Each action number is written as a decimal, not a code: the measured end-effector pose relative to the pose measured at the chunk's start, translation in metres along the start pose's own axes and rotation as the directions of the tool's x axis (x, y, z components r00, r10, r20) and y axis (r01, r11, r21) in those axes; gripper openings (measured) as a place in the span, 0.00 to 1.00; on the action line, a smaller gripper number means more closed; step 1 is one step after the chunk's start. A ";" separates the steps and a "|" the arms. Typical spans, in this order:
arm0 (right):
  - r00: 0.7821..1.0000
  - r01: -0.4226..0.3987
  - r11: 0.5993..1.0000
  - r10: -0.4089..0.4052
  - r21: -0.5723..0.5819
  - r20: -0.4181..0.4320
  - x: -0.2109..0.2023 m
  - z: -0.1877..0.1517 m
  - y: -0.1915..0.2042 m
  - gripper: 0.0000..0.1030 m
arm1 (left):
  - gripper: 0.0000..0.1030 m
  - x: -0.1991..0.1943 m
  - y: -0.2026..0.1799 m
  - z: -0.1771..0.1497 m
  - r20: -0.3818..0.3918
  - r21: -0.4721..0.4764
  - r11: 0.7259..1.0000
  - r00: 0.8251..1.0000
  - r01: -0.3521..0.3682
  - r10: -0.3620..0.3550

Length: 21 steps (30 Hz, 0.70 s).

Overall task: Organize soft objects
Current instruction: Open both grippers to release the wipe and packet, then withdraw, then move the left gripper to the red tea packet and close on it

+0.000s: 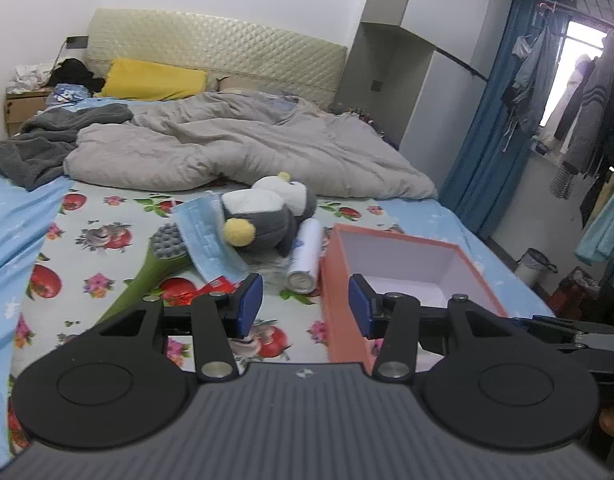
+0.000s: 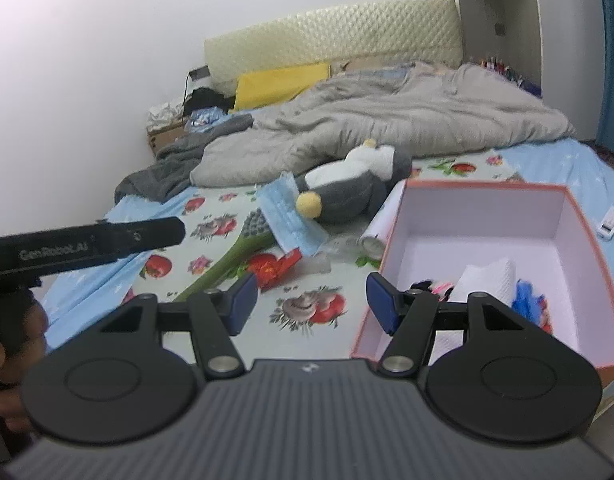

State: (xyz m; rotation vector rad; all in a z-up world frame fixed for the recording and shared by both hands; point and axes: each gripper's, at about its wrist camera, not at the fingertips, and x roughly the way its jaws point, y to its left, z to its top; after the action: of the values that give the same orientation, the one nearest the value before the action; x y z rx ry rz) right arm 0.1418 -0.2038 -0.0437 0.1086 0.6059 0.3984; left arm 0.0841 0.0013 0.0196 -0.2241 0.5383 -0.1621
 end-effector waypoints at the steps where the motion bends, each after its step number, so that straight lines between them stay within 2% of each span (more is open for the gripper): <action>1: 1.000 -0.002 1.000 0.002 0.000 -0.010 0.003 -0.002 0.002 0.61 | 0.52 0.001 0.003 0.000 -0.002 0.000 1.000 1.000 -0.006 0.006; 13: 0.995 -0.021 0.999 0.017 -0.036 -0.097 0.033 -0.020 0.029 0.61 | 0.52 -0.001 0.044 -0.027 -0.047 -0.039 0.996 0.996 -0.079 0.078; 21: 0.984 -0.024 0.999 0.019 -0.027 -0.176 0.058 -0.045 0.040 0.61 | 0.52 0.018 0.067 -0.053 -0.125 -0.077 0.992 0.988 -0.101 0.091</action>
State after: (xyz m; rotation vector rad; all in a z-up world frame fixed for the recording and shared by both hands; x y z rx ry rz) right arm 0.1464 -0.1450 -0.1031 0.0526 0.7733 0.4408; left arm 0.0779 0.0535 -0.0505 -0.2697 0.6760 -0.0595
